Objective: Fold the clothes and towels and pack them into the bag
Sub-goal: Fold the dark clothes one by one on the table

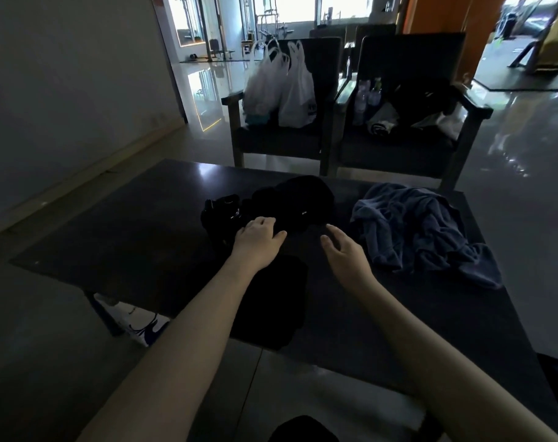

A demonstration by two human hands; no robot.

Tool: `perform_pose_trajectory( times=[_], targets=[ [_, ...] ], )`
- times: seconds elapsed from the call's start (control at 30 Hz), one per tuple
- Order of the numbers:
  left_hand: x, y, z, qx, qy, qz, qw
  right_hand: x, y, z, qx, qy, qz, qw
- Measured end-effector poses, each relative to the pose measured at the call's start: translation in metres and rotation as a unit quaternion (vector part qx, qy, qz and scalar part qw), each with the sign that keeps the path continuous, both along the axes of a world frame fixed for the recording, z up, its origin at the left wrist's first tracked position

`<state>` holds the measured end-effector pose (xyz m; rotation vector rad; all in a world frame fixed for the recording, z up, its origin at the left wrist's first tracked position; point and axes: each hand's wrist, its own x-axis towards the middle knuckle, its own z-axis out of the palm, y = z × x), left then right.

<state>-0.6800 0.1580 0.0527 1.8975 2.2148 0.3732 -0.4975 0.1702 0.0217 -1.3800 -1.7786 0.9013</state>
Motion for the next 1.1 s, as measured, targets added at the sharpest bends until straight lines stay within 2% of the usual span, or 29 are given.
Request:
perform_pose_trajectory(
  times=[0.27,0.47,0.63,0.7,0.83,0.97,1.1],
  targets=[
    [0.021,0.076,-0.039,-0.080,0.153,-0.030,0.984,0.020,0.052,-0.020,-0.013,-0.009,-0.023,1.000],
    [0.015,0.124,-0.059,-0.037,0.243,-0.001,0.969,0.028,0.082,-0.040,-0.016,-0.010,-0.015,1.000],
    [0.015,0.155,-0.072,-0.001,0.362,-0.029,0.932,0.034,0.096,-0.060,-0.024,-0.011,-0.009,1.000],
    [0.016,0.166,-0.070,-0.002,0.369,-0.012,0.929,0.038,0.099,-0.067,-0.024,-0.016,-0.008,1.000],
    [0.010,0.173,-0.063,-0.055,0.288,0.037,0.955,0.045,0.100,-0.071,-0.024,-0.013,-0.006,1.000],
    [0.006,0.165,-0.059,-0.069,0.109,0.051,0.990,0.051,0.094,-0.064,-0.025,0.000,-0.017,1.000],
    [0.026,0.149,-0.046,-0.079,-0.098,0.033,0.992,0.059,0.085,-0.052,-0.065,0.065,-0.044,0.995]
  ],
)
